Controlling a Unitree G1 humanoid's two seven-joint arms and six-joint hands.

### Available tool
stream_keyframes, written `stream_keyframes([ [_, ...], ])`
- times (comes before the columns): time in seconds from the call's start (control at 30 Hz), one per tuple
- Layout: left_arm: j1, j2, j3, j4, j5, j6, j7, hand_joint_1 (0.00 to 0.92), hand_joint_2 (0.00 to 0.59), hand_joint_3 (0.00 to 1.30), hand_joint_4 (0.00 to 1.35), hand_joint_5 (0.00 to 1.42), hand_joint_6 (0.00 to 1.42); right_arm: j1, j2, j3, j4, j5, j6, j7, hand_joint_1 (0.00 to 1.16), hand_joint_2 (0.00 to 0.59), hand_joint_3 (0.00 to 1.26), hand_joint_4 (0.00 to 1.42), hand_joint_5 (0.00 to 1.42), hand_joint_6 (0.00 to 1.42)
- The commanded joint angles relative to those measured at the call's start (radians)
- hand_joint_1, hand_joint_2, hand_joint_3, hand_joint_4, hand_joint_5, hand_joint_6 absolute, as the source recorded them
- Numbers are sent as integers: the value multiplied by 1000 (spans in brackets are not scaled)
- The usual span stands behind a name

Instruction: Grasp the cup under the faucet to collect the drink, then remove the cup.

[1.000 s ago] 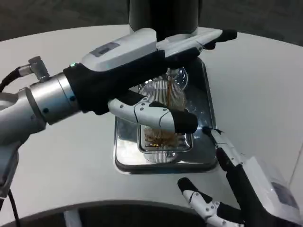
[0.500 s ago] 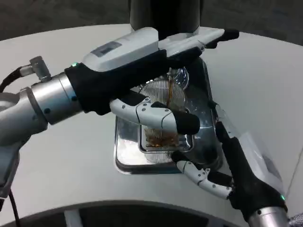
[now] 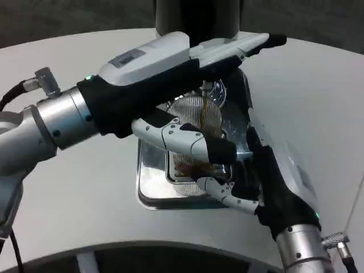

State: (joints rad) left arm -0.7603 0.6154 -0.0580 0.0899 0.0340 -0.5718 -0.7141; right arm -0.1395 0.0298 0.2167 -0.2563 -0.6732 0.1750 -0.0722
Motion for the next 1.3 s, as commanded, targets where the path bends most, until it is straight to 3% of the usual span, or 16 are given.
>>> stream_keyframes([
  [0.03,12,23,-14,-12,9,-9,-17,0,17,0,0,47,10,-45,13,6,66,44,-25,-39,717,165,0,0,0,36],
  [0.43,14,34,-13,1,4,-11,-18,0,8,0,0,46,7,-155,22,9,236,138,-80,-96,767,161,0,0,0,3],
  [1.3,5,43,-22,22,12,-46,-22,0,8,0,0,46,7,-276,46,-4,449,253,-178,-179,795,155,0,0,0,69],
])
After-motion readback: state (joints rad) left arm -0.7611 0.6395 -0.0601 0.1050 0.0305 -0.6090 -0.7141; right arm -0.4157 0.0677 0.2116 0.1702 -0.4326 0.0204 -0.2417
